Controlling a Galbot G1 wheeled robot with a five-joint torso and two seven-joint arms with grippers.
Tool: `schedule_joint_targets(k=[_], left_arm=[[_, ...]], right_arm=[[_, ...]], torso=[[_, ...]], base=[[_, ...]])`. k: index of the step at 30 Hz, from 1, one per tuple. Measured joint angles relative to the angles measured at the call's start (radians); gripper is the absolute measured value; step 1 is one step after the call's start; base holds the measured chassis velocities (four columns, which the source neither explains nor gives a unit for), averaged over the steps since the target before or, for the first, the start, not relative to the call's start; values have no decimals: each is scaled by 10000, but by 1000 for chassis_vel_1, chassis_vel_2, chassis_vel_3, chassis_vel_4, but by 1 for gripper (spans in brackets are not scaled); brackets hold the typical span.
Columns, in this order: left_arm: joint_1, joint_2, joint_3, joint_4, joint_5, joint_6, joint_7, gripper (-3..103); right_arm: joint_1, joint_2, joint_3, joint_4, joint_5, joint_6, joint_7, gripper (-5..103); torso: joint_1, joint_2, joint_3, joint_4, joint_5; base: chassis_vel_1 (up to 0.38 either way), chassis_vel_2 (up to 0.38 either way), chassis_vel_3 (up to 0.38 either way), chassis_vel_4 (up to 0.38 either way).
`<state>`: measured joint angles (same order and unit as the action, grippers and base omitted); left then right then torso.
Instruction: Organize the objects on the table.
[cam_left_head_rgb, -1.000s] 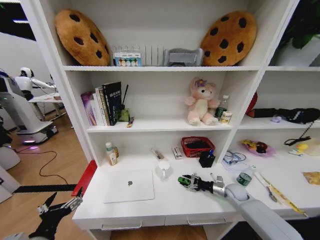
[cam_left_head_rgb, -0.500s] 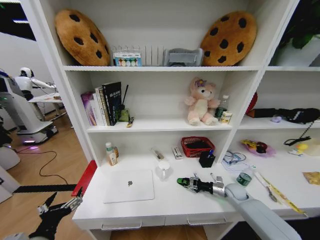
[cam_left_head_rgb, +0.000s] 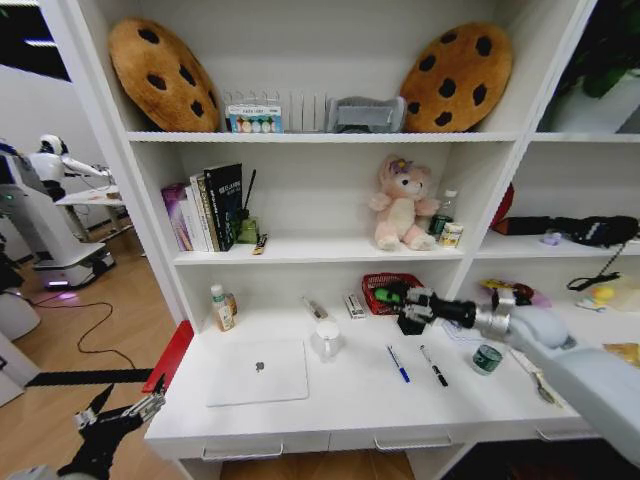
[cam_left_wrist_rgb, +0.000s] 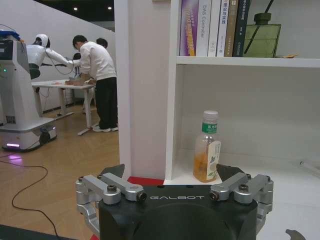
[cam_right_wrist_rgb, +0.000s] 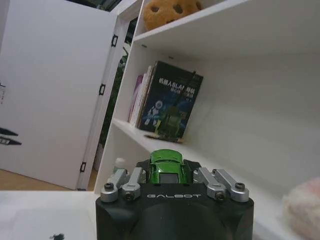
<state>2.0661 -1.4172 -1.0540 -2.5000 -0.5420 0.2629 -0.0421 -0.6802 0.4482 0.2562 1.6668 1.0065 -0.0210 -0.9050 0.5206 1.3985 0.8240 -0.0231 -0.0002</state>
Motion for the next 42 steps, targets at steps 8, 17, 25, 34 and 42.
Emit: schedule_joint_targets(k=[8,17,25,34,42], left_arm=[[0,1,0,1,0,0,0,100],[0,2,0,1,0,2,-1,100],[0,1,0,1,0,2,0,100],[0,1,0,1,0,2,1,100],[1,1,0,0,0,2,1,100]], right_arm=[[5075,1138,-4060,-2036,181,-435,48,36],[8564,4258,-7189,-6062,-319,-409,-730,36],[8932,5297,-7872,-7200,-756,-420,-419,36],[8522,5401,-8107,-7048,-808,-263,674,36],[8455,5368,-8298,-6946,-836,-236,901,36]], torso=[[1,-1,1,2,-5],[3,-3,3,3,-2],[3,-2,1,-1,0],[2,-2,1,-1,3],[1,-1,0,-1,2]], base=[[0,0,0,0],[0,0,0,0],[0,0,0,0],[0,0,0,0],[0,0,0,0]])
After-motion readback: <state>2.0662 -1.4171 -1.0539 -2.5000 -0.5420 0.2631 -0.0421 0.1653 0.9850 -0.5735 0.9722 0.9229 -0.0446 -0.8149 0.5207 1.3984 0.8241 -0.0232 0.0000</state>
